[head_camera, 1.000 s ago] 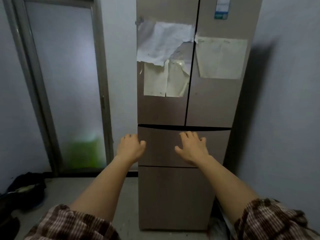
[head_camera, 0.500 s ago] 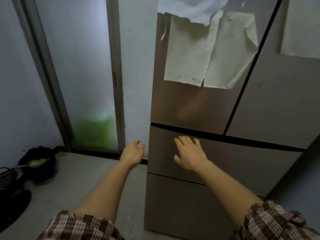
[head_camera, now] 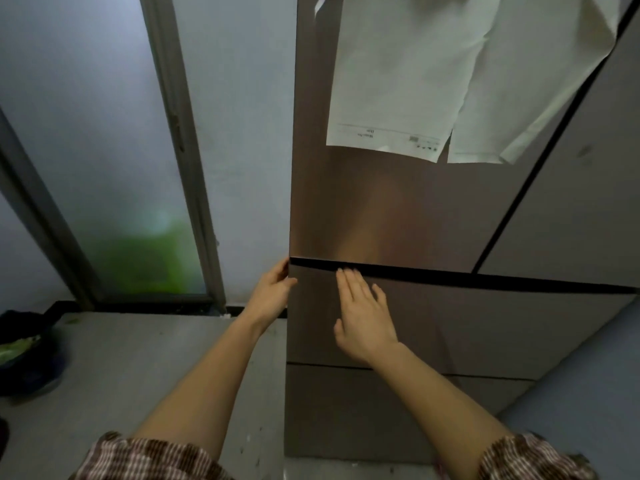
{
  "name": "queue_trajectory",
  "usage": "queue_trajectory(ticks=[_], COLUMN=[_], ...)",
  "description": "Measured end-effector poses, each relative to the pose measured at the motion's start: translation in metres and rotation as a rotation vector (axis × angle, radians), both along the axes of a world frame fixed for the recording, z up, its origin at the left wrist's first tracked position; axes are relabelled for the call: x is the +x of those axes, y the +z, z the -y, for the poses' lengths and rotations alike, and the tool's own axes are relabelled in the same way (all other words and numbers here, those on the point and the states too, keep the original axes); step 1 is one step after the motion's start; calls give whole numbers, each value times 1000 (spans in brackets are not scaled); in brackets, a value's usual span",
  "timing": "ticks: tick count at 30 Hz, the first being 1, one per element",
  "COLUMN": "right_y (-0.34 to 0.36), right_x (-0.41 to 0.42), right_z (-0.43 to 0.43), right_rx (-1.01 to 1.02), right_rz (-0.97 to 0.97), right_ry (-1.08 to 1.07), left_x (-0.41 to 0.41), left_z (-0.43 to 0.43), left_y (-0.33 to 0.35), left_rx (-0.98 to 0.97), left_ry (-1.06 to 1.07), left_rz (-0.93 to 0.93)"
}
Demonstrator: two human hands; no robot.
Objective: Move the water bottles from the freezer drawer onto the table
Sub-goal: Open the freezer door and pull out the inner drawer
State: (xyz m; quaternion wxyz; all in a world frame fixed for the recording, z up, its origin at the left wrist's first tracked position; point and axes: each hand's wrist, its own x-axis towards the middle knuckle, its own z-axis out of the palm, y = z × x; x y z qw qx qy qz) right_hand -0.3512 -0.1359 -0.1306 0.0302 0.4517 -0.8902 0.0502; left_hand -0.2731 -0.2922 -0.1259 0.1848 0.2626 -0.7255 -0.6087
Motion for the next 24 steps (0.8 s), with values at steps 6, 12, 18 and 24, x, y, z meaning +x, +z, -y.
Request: queue_trajectory(ticks=[6, 12, 18, 24], right_y=[4, 6, 19, 35], right_x=[2, 37, 70, 77], right_z=[-6, -62, -115, -199], right_rx=[-77, -398, -695, -571], right_rz=[7, 149, 167, 131], right_ry=[22, 97, -58, -78], left_x=[17, 77, 112, 126], left_z=[-2, -26, -76, -171], left_y=[7, 4, 16, 29], left_rx=[-93, -217, -195, -48], left_ry=[-11, -80, -283, -431], left_rz=[-32, 2, 19, -10])
